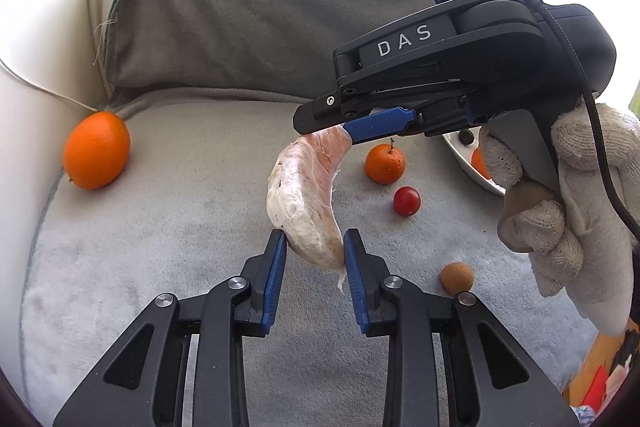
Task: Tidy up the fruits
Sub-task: 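Carry the pomelo segment with right gripper over the plate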
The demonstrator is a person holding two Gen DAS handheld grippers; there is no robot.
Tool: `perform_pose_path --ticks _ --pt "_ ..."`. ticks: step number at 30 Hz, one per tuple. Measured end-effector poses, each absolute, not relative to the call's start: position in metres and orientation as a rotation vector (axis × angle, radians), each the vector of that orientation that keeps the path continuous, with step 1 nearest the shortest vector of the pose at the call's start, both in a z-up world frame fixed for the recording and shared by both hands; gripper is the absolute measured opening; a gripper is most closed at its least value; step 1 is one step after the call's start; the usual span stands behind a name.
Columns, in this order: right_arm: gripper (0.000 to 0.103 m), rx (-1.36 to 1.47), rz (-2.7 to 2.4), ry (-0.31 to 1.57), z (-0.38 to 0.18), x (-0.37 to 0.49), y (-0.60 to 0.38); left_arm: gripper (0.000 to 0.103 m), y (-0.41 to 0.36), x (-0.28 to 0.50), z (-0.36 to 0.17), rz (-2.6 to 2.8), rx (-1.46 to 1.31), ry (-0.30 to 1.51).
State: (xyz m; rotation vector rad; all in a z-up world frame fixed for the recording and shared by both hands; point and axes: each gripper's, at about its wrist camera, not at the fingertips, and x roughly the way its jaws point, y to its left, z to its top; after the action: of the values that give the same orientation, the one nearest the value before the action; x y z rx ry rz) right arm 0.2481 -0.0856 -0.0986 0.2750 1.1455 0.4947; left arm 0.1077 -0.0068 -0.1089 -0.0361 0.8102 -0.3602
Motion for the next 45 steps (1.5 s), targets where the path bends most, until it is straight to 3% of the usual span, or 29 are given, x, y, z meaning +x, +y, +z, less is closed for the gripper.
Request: perform_pose_path --ticks 22,45 --pt "0.047 0.328 0.411 1.045 -0.054 0.202 -0.18 0.028 -0.072 0.087 -0.073 -0.474 0.014 0.749" --pt "0.047 0.441 0.246 1.01 -0.062 0.167 -0.308 0.028 -0.17 0.1 -0.064 -0.63 0.089 0.763"
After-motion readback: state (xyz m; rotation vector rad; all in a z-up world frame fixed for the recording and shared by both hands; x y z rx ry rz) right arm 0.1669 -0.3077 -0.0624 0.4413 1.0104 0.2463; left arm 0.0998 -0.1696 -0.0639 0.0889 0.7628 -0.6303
